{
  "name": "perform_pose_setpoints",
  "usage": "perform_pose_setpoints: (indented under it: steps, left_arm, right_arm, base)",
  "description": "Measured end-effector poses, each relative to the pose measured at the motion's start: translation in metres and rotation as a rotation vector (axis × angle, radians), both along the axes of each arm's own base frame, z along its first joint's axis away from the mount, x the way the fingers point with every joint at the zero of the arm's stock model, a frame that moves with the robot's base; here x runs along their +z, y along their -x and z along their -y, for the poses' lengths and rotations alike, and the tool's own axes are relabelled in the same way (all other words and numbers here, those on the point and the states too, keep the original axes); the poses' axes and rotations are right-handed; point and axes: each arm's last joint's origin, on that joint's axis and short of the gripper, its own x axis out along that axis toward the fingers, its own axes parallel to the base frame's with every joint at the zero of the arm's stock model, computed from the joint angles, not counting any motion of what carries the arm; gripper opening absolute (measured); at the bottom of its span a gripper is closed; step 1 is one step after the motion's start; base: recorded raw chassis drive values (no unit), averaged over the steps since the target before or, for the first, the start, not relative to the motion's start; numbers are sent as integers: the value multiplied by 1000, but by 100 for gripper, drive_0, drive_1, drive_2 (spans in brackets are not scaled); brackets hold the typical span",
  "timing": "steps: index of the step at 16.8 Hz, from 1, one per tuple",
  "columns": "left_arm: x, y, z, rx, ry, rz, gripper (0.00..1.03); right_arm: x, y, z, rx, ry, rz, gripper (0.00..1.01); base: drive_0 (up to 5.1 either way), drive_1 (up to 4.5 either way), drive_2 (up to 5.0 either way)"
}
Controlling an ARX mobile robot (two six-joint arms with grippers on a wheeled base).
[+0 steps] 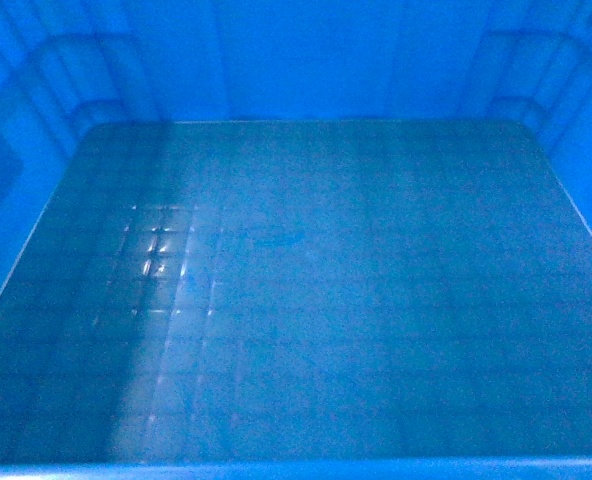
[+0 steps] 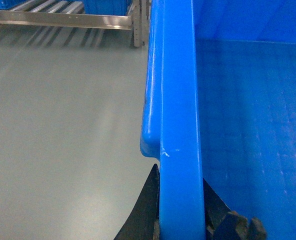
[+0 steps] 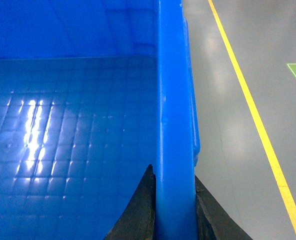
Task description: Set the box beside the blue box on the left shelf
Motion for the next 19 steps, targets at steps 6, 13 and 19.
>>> perform_pose_setpoints:
  steps: [6,13,19]
  left_arm:
    - [0,0,0,0,0,-1,8]
    - [0,0,0,0,-1,-1,8]
    - [0,0,0,0,-1,-3,8]
  right_arm:
    - [0,0,0,0,1,-2,9]
    - [0,0,0,0,0,-3,9]
    - [0,0,0,0,1,-2,9]
  base:
    - [-4,410,-418]
    - [4,418,-410]
    - [4,417,-410]
